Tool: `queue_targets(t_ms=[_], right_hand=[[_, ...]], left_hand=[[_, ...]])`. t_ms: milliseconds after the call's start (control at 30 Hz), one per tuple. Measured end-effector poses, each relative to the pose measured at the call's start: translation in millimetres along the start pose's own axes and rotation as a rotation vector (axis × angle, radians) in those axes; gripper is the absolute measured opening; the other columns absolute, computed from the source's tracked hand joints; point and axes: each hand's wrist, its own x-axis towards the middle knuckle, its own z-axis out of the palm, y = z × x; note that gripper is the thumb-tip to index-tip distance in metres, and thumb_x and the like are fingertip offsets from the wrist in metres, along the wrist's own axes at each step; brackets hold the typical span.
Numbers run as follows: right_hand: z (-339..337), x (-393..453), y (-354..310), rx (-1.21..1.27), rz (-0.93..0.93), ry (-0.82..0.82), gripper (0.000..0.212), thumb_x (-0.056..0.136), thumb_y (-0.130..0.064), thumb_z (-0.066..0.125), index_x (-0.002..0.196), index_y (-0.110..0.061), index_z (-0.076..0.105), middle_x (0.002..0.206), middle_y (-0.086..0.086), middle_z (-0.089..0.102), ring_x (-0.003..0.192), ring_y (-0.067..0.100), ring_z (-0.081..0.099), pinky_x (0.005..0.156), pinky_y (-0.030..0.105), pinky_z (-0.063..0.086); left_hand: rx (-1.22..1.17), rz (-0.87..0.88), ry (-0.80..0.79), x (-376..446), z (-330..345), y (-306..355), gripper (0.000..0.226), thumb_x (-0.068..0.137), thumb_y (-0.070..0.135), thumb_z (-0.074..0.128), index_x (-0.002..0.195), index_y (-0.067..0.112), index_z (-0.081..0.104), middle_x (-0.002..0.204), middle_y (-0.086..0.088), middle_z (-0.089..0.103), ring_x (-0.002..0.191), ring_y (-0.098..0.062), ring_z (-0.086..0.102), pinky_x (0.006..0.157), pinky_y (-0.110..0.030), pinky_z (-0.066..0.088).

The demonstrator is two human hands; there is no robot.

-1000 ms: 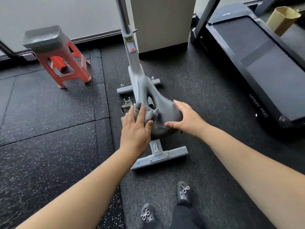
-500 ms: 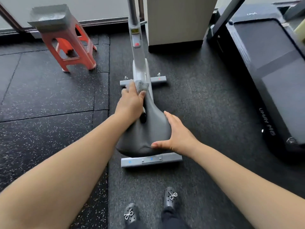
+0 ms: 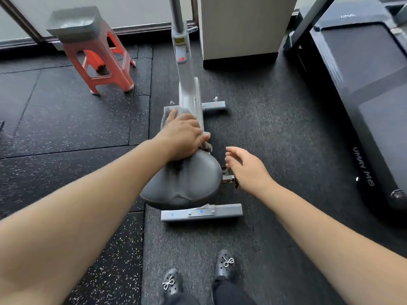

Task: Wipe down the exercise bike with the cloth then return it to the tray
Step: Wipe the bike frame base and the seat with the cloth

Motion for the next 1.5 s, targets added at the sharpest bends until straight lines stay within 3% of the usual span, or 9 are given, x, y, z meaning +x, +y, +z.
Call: queue_targets(t_ms=[133,233,333,433,533,633,767,1000,1500], right_hand=[[-13.9,2.3,-0.8,0.088,0.052,0.101,0.029,0.097,-0.016,0.043,0.122,-0.016,0.057,0.111,0.004,0.064,0.099,0.027,0.066,0.087,0.032,0.049],[-16.9,-0.7,-4.6,0.077,0.043,0.099,0.029,0.097,-0.013,0.039,0.121,-0.015,0.056,0.108,0.005,0.062,0.097,0.027,0.065,0.081,0.03,0.046],[-14.5,-4.6,-8.7,0.056,0.03,0.082,0.029,0.097,-0.016,0.041,0.122,-0.016,0.055,0.107,0.005,0.063,0.101,0.028,0.063,0.09,0.034,0.047],[-11.5,-10.7,-10.8,0.025,0.024,0.08,0.03,0.096,-0.021,0.044,0.124,-0.021,0.055,0.11,0.004,0.065,0.103,0.025,0.063,0.096,0.038,0.046],[-5.0,-21.2,-10.7,0.023,0.025,0.071,0.03,0.095,-0.022,0.047,0.124,-0.02,0.054,0.103,0.0,0.063,0.097,0.024,0.064,0.077,0.026,0.047],[4.4,-31.0,-13.3,0.006,0.024,0.057,0.031,0.096,-0.022,0.047,0.126,-0.019,0.053,0.101,-0.003,0.061,0.089,0.017,0.06,0.067,0.015,0.041],[21.8,-33.4,-19.7,0.029,0.013,0.071,0.036,0.095,-0.026,0.048,0.13,-0.019,0.051,0.113,0.001,0.062,0.1,0.017,0.057,0.09,0.029,0.043],[52.6,-20.0,-25.6,-0.062,0.032,-0.036,0.061,0.095,-0.044,0.044,0.149,-0.022,0.025,0.149,0.013,0.033,0.136,0.027,0.036,0.109,0.031,0.026],[53.8,-20.0,-20.0,-0.067,0.016,-0.034,0.061,0.095,-0.045,0.044,0.148,-0.024,0.024,0.149,0.012,0.029,0.132,0.028,0.038,0.105,0.029,0.028]], left_hand=[[-0.032,0.021,-0.121,-29.4,1.7,50.8,0.045,0.098,0.046,0.023,0.126,0.032,0.055,0.126,0.002,0.058,0.127,-0.025,0.041,0.114,-0.057,0.005],[0.027,0.083,-0.092,-50.0,15.0,82.2,0.042,0.095,0.049,0.03,0.118,0.033,0.061,0.125,0.004,0.057,0.126,-0.026,0.04,0.112,-0.056,0.013],[0.083,0.127,0.054,-75.7,36.7,94.9,0.029,0.088,0.044,0.05,0.101,0.028,0.071,0.12,0.002,0.062,0.12,-0.029,0.05,0.104,-0.059,0.032],[-0.016,0.047,0.213,-107.4,53.4,87.6,0.035,0.088,0.036,0.055,0.123,0.031,0.059,0.14,0.001,0.051,0.13,-0.029,0.044,0.107,-0.052,0.034],[-0.057,0.022,0.282,-143.7,60.0,68.5,0.058,0.082,0.019,0.052,0.139,0.028,0.043,0.149,-0.003,0.039,0.135,-0.027,0.037,0.11,-0.045,0.031],[-0.082,-0.056,0.355,-161.8,57.8,37.9,0.053,0.082,0.015,0.051,0.134,0.018,0.05,0.142,-0.009,0.047,0.126,-0.027,0.041,0.107,-0.046,0.038],[-0.3,-0.14,0.421,-162.3,46.1,15.6,0.04,0.091,0.031,0.042,0.124,0.015,0.058,0.135,-0.015,0.051,0.123,-0.028,0.042,0.106,-0.043,0.034],[-0.333,-0.633,0.159,-139.4,49.7,49.4,0.063,0.089,0.062,0.022,0.147,0.038,0.012,0.159,-0.009,0.001,0.142,-0.038,0.01,0.11,-0.056,0.023],[-0.608,-0.642,0.047,-80.7,31.3,-20.9,0.05,0.097,0.048,0.019,0.134,0.022,0.042,0.13,-0.016,0.056,0.117,-0.038,0.051,0.093,-0.044,0.039]])
